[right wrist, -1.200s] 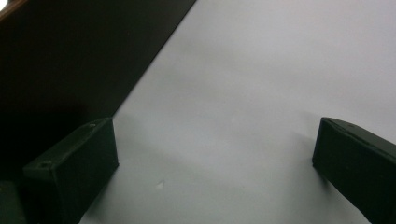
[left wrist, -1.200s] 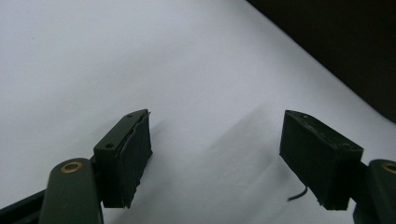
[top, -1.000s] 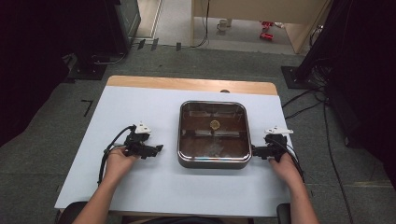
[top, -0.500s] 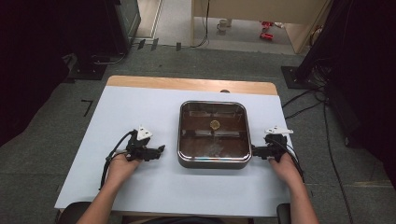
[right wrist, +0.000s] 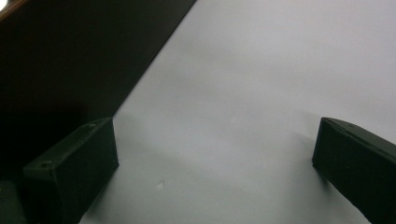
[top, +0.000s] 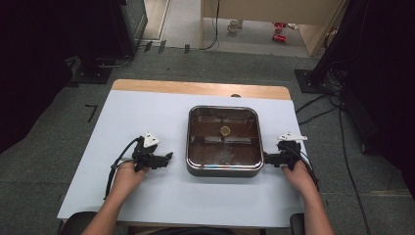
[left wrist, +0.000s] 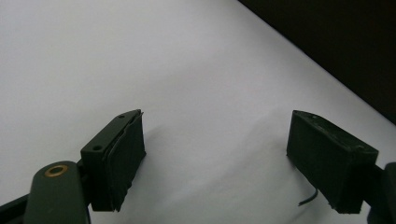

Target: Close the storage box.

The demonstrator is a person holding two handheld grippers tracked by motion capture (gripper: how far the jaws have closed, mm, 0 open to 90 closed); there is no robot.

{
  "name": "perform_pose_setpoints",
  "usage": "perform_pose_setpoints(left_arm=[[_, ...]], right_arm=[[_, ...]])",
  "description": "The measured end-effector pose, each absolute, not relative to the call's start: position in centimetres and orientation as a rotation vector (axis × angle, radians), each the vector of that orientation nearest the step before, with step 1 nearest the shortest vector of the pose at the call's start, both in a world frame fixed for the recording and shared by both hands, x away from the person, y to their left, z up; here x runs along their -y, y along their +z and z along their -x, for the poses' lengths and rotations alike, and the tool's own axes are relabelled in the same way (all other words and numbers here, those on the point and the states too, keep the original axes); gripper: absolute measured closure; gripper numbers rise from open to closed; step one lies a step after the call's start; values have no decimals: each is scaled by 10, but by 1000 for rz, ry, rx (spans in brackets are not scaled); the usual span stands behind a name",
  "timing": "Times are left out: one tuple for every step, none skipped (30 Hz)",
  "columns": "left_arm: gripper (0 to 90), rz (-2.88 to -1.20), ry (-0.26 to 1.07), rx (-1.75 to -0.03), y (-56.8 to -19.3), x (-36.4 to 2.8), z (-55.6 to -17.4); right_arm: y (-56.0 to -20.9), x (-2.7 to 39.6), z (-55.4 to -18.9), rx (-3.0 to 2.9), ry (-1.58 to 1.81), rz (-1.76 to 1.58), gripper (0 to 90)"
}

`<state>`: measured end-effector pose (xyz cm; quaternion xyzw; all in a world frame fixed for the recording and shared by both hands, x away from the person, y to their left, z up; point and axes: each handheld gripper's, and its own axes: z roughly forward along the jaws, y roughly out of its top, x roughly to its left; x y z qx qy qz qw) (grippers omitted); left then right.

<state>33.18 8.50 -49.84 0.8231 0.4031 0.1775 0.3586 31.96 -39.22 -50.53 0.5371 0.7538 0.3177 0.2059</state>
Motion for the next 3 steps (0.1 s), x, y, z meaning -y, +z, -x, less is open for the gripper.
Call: perform_pose_setpoints(left_arm=[[193, -2126, 466, -1032, -498, -85, -331], [199, -2127, 479, -1024, -498, -84, -330], [205, -2131, 504, -1012, -498, -83, -328]], right_arm=[[-505, 392, -320, -2100, 885, -1497, 0], [-505, 392, -320, -2100, 885, -1497, 0], [-505, 392, -320, -2100, 885, -1497, 0]])
